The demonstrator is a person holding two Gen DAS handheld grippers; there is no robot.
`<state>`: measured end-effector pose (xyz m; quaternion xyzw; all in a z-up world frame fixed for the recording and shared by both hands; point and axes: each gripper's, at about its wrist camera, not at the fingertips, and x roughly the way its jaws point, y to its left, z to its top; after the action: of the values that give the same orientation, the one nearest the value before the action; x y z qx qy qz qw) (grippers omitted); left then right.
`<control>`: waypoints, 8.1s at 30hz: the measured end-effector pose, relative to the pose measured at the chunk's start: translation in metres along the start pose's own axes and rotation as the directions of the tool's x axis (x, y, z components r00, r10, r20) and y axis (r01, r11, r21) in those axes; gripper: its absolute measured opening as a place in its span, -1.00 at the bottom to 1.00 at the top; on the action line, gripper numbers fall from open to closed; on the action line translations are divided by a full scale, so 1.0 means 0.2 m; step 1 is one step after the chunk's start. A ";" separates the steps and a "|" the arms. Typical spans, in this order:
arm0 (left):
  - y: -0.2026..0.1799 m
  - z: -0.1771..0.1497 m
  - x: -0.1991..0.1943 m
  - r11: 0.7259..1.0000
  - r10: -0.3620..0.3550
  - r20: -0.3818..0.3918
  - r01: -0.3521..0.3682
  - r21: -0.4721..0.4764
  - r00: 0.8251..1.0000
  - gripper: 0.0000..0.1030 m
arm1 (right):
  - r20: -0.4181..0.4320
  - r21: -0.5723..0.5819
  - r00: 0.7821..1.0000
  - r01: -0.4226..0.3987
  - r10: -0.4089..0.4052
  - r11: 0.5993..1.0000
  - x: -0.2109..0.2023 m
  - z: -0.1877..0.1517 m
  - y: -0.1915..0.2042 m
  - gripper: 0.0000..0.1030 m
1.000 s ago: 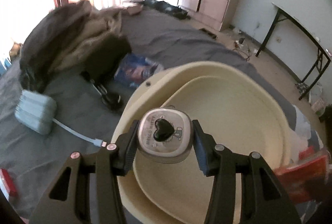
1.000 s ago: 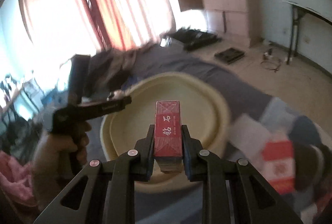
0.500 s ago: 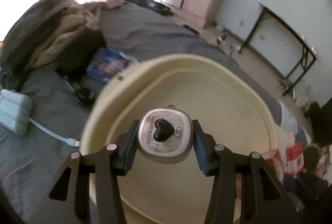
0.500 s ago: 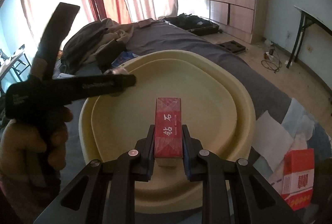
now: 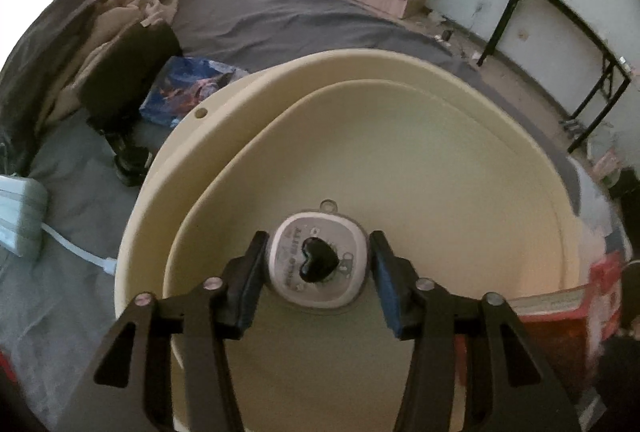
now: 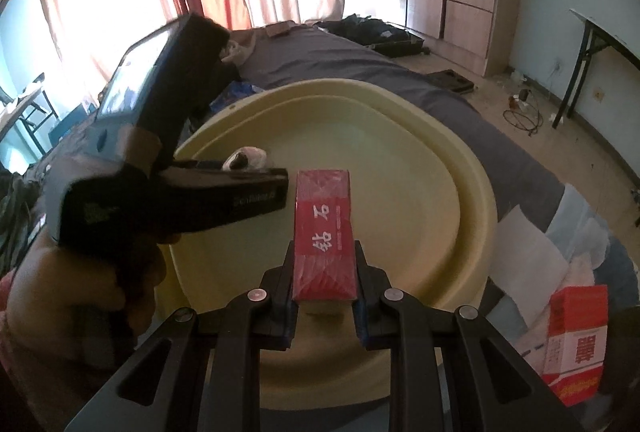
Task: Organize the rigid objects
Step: 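Carry both items into the cream basin and open both tools, then grasp the red-and-white card box with left tool while right tool grasps the grey roll, then carry both items into the cream basin and release them, then grasp the second grey roll with left tool while right tool grasps a red box, then lower both items into the cream basin and open both tools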
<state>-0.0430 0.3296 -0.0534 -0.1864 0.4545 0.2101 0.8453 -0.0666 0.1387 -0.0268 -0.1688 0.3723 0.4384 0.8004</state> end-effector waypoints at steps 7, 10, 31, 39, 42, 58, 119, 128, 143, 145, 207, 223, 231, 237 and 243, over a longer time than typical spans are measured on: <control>0.04 0.03 -0.37 0.993 -0.104 0.216 0.115 -0.037 0.971 0.99 | 0.028 -0.006 0.999 0.047 -0.046 0.999 -0.17 -0.02 -0.01 0.73; -0.10 0.03 -0.52 0.983 -0.184 0.285 0.179 0.044 0.941 1.00 | 0.086 0.050 0.994 0.065 -0.069 0.997 -0.41 -0.06 -0.11 0.84; -1.28 -0.36 -0.18 0.866 -0.203 -0.048 0.202 0.458 0.978 1.00 | -0.188 0.611 0.822 0.527 -0.538 0.591 -1.29 -0.98 -1.27 0.99; -1.36 -0.44 -0.08 0.878 -0.219 -0.094 0.239 0.416 0.971 1.00 | -0.248 0.605 0.775 0.593 -0.582 0.532 -1.30 -1.00 -1.40 0.99; -1.36 -0.45 -0.04 0.887 -0.212 -0.088 0.229 0.400 0.973 1.00 | -0.269 0.620 0.776 0.593 -0.570 0.514 -1.30 -1.03 -1.43 0.99; -1.33 -0.42 -0.13 0.809 -0.313 -0.079 0.310 0.500 0.946 0.26 | -0.349 0.555 0.800 0.596 -0.488 0.580 -1.13 -1.06 -1.51 -0.07; -0.57 -0.01 -0.54 0.922 -0.364 0.214 0.318 0.221 0.906 1.00 | 0.163 0.277 0.968 0.142 -0.192 0.950 -0.92 0.02 -0.85 0.99; -1.20 -0.26 -0.44 0.708 -0.665 0.146 0.558 0.433 0.732 1.00 | 0.141 0.497 0.876 0.340 -0.461 0.798 -1.40 -0.77 -1.19 0.99; -1.36 -0.38 -0.29 0.669 -0.679 0.201 0.484 0.564 0.706 1.00 | 0.029 0.394 0.891 0.407 -0.454 0.824 -1.33 -0.96 -1.44 0.99; -1.37 -0.37 -0.28 0.663 -0.683 0.187 0.492 0.565 0.706 1.00 | 0.015 0.394 0.888 0.418 -0.461 0.819 -1.33 -0.94 -1.44 0.99; -0.70 -0.06 -0.77 0.893 -0.432 0.511 0.271 0.361 0.744 0.14 | 0.103 0.298 0.905 0.368 -0.413 0.881 -1.45 -0.63 -0.99 0.10; 0.30 0.04 -0.32 0.958 -0.063 0.256 0.130 -0.255 0.965 0.14 | -0.090 -0.005 0.993 0.080 -0.080 0.997 -0.09 0.24 -0.34 0.10; 0.27 0.06 -0.30 0.952 -0.083 0.242 0.149 -0.266 0.967 0.20 | -0.084 0.072 0.996 0.014 -0.007 0.997 0.10 0.32 -0.43 0.11; 0.19 0.07 -0.35 0.966 -0.090 0.220 0.139 -0.218 0.971 0.76 | -0.063 0.086 0.998 -0.009 0.015 0.996 0.07 0.30 -0.43 0.75; -0.02 0.06 -0.56 0.969 -0.222 0.299 0.245 -0.041 0.928 1.00 | 0.063 0.139 0.994 0.084 -0.093 0.987 -0.30 0.23 -0.51 0.99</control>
<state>-0.0878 0.3111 0.0478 -0.2387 0.2909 0.1505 0.9142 0.0178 0.0745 0.0437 -0.1151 0.3656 0.3815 0.8412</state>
